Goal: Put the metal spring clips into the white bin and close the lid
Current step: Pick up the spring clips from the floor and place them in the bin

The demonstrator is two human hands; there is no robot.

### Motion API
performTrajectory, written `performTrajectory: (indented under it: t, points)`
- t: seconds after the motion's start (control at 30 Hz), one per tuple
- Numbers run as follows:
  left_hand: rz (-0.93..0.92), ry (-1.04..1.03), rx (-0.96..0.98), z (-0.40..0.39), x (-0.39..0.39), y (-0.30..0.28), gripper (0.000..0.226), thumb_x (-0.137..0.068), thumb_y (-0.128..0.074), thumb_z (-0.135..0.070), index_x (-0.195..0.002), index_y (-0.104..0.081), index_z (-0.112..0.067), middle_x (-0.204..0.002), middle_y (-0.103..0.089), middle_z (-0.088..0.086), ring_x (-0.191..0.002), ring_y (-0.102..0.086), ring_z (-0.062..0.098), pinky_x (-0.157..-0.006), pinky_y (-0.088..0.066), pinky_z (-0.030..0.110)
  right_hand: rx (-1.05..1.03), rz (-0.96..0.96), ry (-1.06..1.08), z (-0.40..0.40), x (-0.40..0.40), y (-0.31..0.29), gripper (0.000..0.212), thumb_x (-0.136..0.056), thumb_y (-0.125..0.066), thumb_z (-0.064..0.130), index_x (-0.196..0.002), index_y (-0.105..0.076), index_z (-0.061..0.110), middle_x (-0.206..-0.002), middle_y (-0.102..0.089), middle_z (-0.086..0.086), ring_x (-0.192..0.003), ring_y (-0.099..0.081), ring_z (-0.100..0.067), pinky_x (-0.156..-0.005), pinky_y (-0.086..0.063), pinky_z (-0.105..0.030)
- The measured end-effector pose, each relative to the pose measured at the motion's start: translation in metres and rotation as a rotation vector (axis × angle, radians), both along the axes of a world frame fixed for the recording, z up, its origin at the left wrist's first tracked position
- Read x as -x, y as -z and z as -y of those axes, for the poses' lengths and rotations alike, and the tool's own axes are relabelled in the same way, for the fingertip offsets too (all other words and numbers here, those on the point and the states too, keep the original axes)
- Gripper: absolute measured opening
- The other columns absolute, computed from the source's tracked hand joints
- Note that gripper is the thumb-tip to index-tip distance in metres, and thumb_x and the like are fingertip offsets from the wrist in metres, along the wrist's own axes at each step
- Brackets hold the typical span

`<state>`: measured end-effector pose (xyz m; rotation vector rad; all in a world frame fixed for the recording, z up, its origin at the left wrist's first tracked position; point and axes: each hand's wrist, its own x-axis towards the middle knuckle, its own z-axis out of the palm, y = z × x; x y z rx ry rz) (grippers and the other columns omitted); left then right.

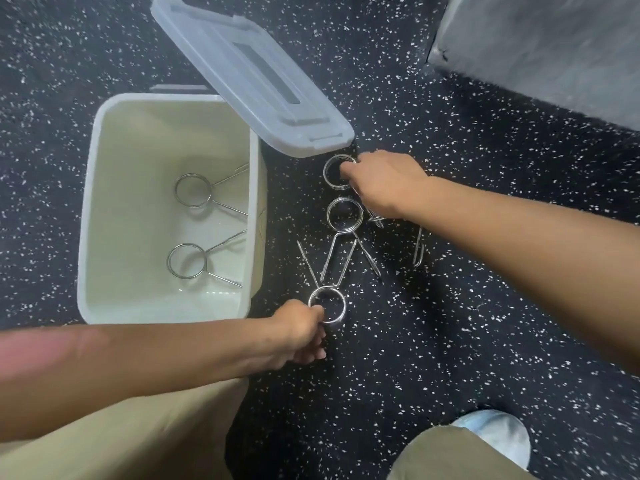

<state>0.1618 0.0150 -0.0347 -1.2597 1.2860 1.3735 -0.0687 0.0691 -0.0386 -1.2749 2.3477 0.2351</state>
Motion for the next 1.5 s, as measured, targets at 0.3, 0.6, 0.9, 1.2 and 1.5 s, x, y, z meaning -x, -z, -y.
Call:
performTrajectory:
  t: [0.3,0.6,0.9,1.2,1.5]
  points:
    - [-0.082,0.200,-0.184,0.013,-0.002,-0.048,0.034,-0.099,-0.040,-0.017,-0.073,-0.057,-0.004,-0.044,-0.046,0.002,-0.045,-0.058,0.020,-0.046,-0.045,0.027,-0.063,0.120,0.149,0.008,0.000,-0.002,0.024,-0.092,-0.046,0.013,-0.108,-0.062,0.008,-0.107,-0.065,-0.014,-0.086,-0.059,-0.033,-0.070,-0.052,-0.037]
    - [-0.261,0.371,-0.150,0.053,0.009,-0.095,0.034,-0.097,-0.045,-0.018,-0.068,-0.059,-0.009,-0.044,-0.048,0.002,-0.049,-0.061,0.022,-0.047,-0.045,0.022,0.176,0.170,0.359,-0.017,0.006,-0.012,0.036,-0.088,-0.048,0.007,-0.104,-0.076,0.020,-0.106,-0.074,-0.010,-0.091,-0.067,-0.031,-0.077,-0.057,-0.038]
    - [-0.576,0.818,0.328,0.103,0.015,-0.144,0.033,-0.098,-0.050,-0.023,-0.069,-0.063,-0.013,-0.060,-0.068,0.007,-0.052,-0.055,0.015,-0.057,-0.044,0.028,0.483,0.314,0.652,-0.016,0.000,-0.054,0.037,-0.087,-0.050,-0.001,-0.090,-0.075,0.026,-0.084,-0.070,0.008,-0.058,-0.058,-0.008,-0.050,-0.043,-0.018]
    - [-0.442,0.976,0.580,0.172,-0.003,-0.158,0.034,-0.101,-0.045,-0.030,-0.076,-0.056,-0.010,-0.066,-0.067,0.010,-0.065,-0.064,0.026,-0.061,-0.047,0.039,0.557,0.396,0.587,-0.005,-0.022,-0.081,0.024,-0.084,-0.058,0.007,-0.093,-0.068,0.027,-0.079,-0.065,-0.001,-0.068,-0.055,-0.015,-0.063,-0.045,-0.029]
    - [-0.212,1.534,0.805,0.213,-0.018,-0.127,0.022,-0.100,-0.043,-0.020,-0.090,-0.061,-0.014,-0.072,-0.054,0.003,-0.070,-0.060,0.028,-0.058,-0.052,0.034,0.568,0.437,0.529,0.001,-0.041,-0.091,0.026,-0.080,-0.060,0.004,-0.087,-0.069,0.028,-0.079,-0.070,-0.005,-0.066,-0.060,-0.020,-0.066,-0.049,-0.030]
